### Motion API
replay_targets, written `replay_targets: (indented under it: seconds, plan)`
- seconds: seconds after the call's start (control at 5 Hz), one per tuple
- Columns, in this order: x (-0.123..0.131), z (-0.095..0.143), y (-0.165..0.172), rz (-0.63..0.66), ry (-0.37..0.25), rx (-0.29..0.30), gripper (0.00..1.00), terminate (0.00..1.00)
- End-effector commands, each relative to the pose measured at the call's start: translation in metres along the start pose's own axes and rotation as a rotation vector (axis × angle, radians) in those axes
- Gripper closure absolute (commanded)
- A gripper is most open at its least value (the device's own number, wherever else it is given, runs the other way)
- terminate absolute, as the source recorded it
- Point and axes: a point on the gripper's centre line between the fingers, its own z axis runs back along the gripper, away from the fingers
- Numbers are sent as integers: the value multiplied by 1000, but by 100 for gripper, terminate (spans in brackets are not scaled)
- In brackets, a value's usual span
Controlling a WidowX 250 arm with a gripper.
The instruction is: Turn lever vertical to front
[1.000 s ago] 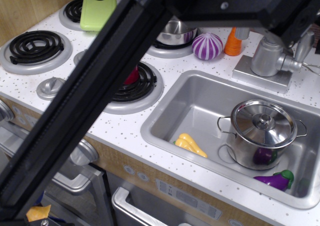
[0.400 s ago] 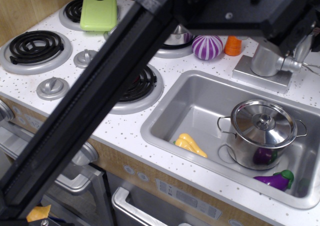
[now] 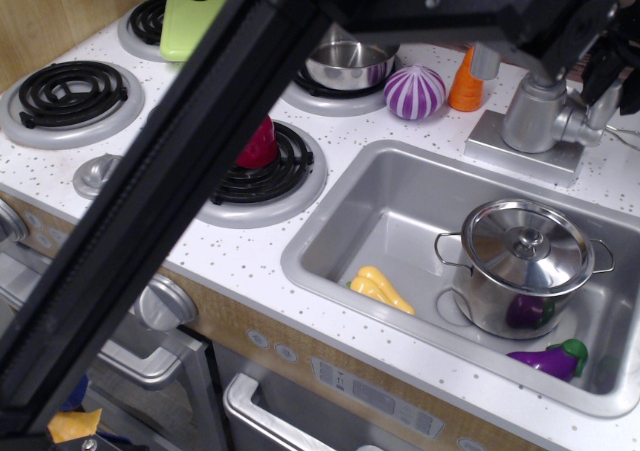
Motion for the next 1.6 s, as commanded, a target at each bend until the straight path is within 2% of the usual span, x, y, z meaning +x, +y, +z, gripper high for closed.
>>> replay_targets:
  seconds: [0.0,0.4,0.8,1.4]
  plan:
    - [-19,12,2,43,44,-79,100,0]
    - [-40,7,2,52,87,-46,100,0]
    - [-58,-3,6,87,158,-83,100,0]
    - [-66,-25,10,81,161,-86,100,0]
